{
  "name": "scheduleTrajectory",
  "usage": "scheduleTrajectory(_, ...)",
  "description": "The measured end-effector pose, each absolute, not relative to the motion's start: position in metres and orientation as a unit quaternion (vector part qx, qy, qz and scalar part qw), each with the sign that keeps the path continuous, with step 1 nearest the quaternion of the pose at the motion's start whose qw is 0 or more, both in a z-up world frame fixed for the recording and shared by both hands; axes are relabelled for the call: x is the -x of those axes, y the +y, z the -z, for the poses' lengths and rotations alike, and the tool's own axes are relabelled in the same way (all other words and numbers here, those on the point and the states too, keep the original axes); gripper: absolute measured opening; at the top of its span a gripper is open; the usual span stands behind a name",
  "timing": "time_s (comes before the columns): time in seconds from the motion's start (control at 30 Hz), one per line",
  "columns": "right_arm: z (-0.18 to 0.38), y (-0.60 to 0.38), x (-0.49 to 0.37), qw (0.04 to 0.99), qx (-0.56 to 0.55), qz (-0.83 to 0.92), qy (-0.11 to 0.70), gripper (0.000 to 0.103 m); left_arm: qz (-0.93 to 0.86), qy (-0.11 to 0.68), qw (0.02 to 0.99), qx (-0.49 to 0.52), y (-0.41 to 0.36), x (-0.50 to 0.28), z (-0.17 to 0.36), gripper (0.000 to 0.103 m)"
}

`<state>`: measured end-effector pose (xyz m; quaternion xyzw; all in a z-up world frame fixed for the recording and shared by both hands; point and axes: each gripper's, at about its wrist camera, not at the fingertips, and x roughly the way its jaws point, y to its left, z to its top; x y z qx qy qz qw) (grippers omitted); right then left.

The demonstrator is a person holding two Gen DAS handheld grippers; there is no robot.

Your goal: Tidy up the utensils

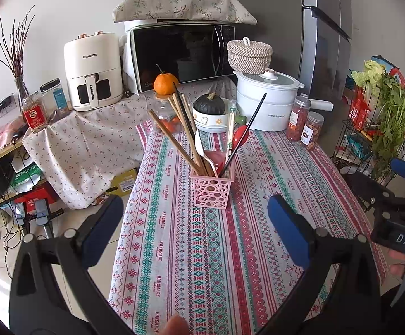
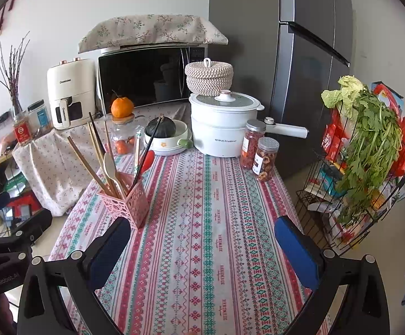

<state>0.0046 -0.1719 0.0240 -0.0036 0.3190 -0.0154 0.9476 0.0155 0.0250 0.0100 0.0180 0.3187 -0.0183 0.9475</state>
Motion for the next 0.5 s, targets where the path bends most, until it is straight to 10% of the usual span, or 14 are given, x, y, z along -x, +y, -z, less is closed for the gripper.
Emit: scheduleTrajectory(0.5,-0.0195,-0.1692,-0.0071,0.945,0.003,0.014,0.328,0.103,0.001,0.326,0.945,-0.012,0.0254,-0.0154,-0.0082,0.103)
